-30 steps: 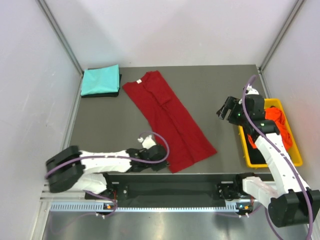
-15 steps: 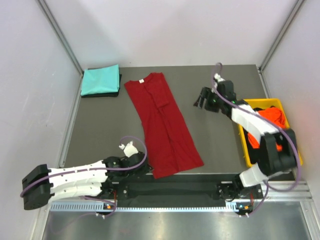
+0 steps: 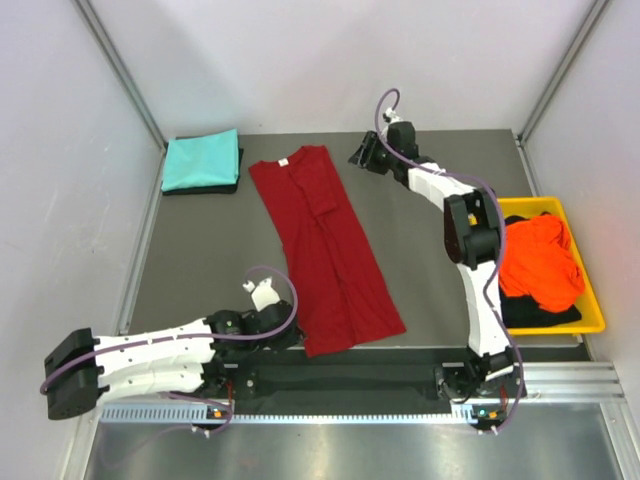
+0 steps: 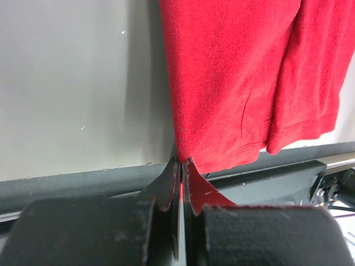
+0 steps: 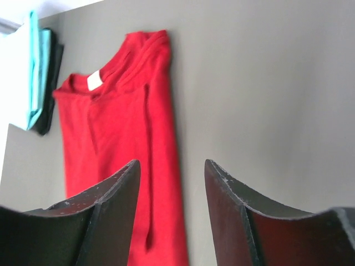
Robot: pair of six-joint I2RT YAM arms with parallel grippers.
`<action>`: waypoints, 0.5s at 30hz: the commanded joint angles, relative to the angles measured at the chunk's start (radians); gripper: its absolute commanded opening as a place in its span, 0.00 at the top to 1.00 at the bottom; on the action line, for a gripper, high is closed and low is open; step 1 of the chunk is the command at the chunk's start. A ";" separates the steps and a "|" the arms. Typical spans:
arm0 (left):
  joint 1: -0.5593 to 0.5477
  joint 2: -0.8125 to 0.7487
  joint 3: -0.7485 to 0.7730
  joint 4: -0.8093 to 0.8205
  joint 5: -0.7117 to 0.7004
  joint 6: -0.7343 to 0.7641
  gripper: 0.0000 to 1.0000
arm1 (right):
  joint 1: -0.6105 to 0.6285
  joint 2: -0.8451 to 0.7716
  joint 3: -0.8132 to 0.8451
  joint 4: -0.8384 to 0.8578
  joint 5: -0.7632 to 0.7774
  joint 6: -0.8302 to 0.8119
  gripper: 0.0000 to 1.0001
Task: Fold and stack the t-shirts
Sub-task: Fold the tshirt
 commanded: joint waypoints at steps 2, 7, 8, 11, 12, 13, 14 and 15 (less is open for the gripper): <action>-0.004 -0.001 0.046 -0.017 -0.002 0.054 1.00 | 0.011 0.110 0.145 0.127 -0.021 0.065 0.50; -0.004 -0.024 0.051 -0.048 -0.004 0.045 1.00 | 0.044 0.231 0.272 0.131 0.013 0.088 0.52; -0.004 -0.027 0.051 -0.057 -0.005 0.043 1.00 | 0.051 0.248 0.321 0.116 0.019 0.095 0.52; -0.004 -0.047 0.051 -0.083 -0.011 0.039 1.00 | 0.065 0.296 0.376 0.061 0.081 0.117 0.52; -0.004 -0.056 0.052 -0.086 -0.011 0.042 1.00 | 0.068 0.308 0.381 0.070 0.081 0.120 0.51; -0.004 -0.061 0.052 -0.090 -0.011 0.043 1.00 | 0.071 0.316 0.387 0.074 0.084 0.123 0.51; -0.004 -0.068 0.054 -0.096 -0.013 0.048 1.00 | 0.079 0.321 0.395 0.072 0.099 0.122 0.51; -0.003 -0.073 0.054 -0.100 -0.016 0.049 1.00 | 0.079 0.331 0.399 0.070 0.108 0.122 0.51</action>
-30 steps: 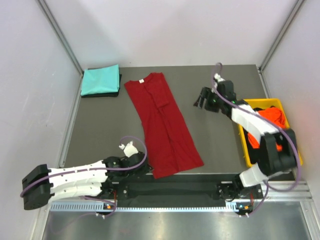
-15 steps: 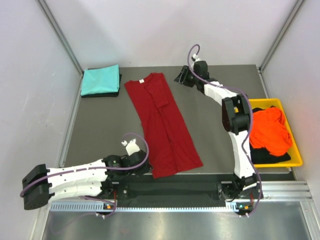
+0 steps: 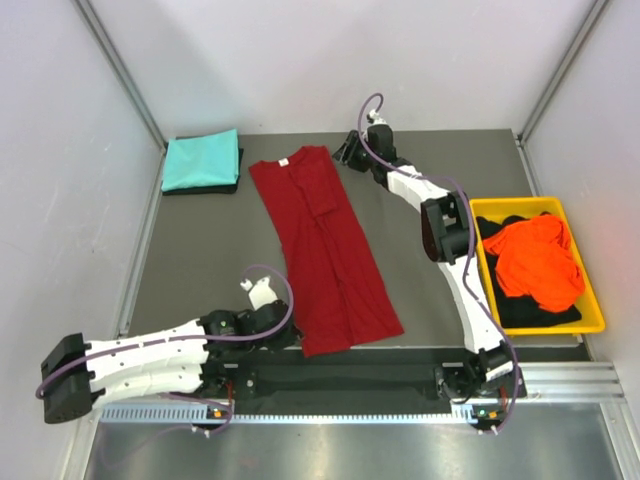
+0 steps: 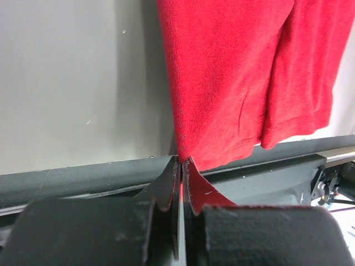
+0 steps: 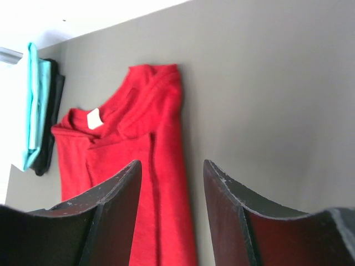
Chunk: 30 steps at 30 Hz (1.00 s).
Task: Fold and stack the t-shirts
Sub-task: Fold the tshirt
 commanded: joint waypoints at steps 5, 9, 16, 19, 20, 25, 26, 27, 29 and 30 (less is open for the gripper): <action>-0.002 -0.051 0.029 -0.054 -0.021 0.017 1.00 | 0.032 0.064 0.106 -0.001 0.084 0.055 0.51; -0.004 -0.077 0.034 -0.074 -0.015 0.036 1.00 | 0.042 0.093 0.120 0.003 0.099 0.075 0.52; -0.004 -0.135 0.022 -0.111 -0.018 0.034 1.00 | 0.067 0.144 0.155 0.050 0.112 0.147 0.54; -0.004 -0.158 0.018 -0.128 -0.016 0.030 1.00 | 0.067 0.160 0.164 0.071 0.133 0.190 0.55; -0.004 -0.166 0.018 -0.135 -0.016 0.028 1.00 | 0.067 0.168 0.164 0.075 0.154 0.201 0.56; -0.004 -0.194 0.014 -0.157 -0.015 0.019 1.00 | 0.067 0.214 0.212 0.101 0.178 0.286 0.60; -0.004 -0.197 0.014 -0.166 -0.012 0.017 1.00 | 0.067 0.229 0.219 0.103 0.178 0.299 0.60; -0.004 -0.198 0.014 -0.169 -0.013 0.019 1.00 | 0.065 0.233 0.221 0.106 0.178 0.323 0.60; -0.004 -0.204 0.014 -0.177 -0.016 0.019 1.00 | 0.064 0.240 0.221 0.120 0.187 0.340 0.60; -0.004 -0.207 0.014 -0.175 -0.022 0.020 1.00 | 0.064 0.243 0.224 0.121 0.188 0.349 0.60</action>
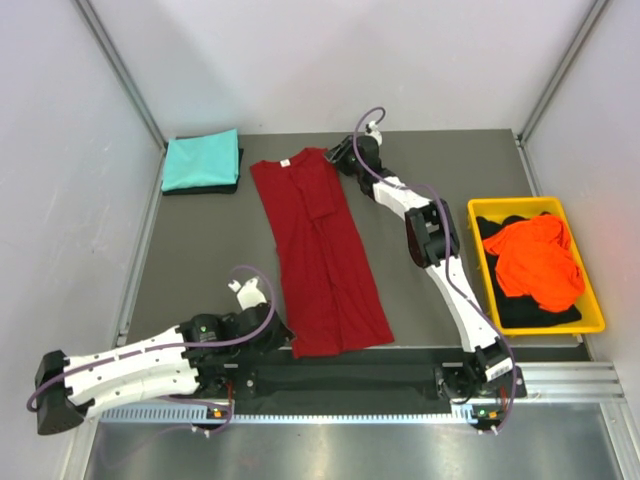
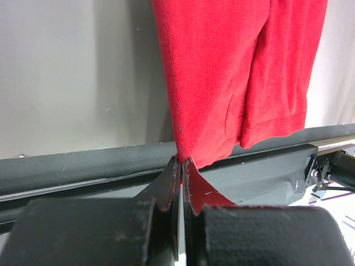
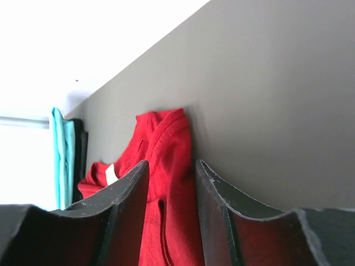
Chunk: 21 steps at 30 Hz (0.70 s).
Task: Fold and stack the t-shirts
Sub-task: Fold the tshirt
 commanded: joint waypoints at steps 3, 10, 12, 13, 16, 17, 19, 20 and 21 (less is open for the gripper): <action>-0.003 -0.013 0.015 -0.030 -0.023 0.007 1.00 | 0.009 0.042 0.034 0.009 0.050 0.062 0.60; -0.004 -0.015 0.021 -0.039 -0.034 0.008 1.00 | 0.000 0.071 0.057 0.045 0.063 0.104 0.66; -0.004 -0.013 0.023 -0.039 -0.038 0.009 1.00 | -0.002 0.078 0.060 0.052 0.063 0.110 0.69; -0.004 -0.013 0.025 -0.039 -0.040 0.009 1.00 | -0.003 0.079 0.060 0.057 0.063 0.110 0.76; -0.004 -0.009 0.026 -0.025 -0.047 0.021 1.00 | -0.005 0.075 0.059 0.077 0.065 0.090 0.93; -0.004 -0.007 0.026 -0.004 -0.046 0.029 1.00 | -0.005 0.068 0.059 0.082 0.065 0.079 0.96; -0.003 0.007 0.025 0.028 -0.043 0.056 1.00 | -0.008 0.059 0.048 0.097 0.063 0.049 1.00; -0.004 0.013 0.022 0.062 -0.044 0.060 1.00 | -0.012 0.050 0.037 0.101 0.065 0.042 1.00; -0.003 0.019 0.020 0.078 -0.043 0.058 1.00 | -0.016 0.044 0.022 0.112 0.088 0.044 1.00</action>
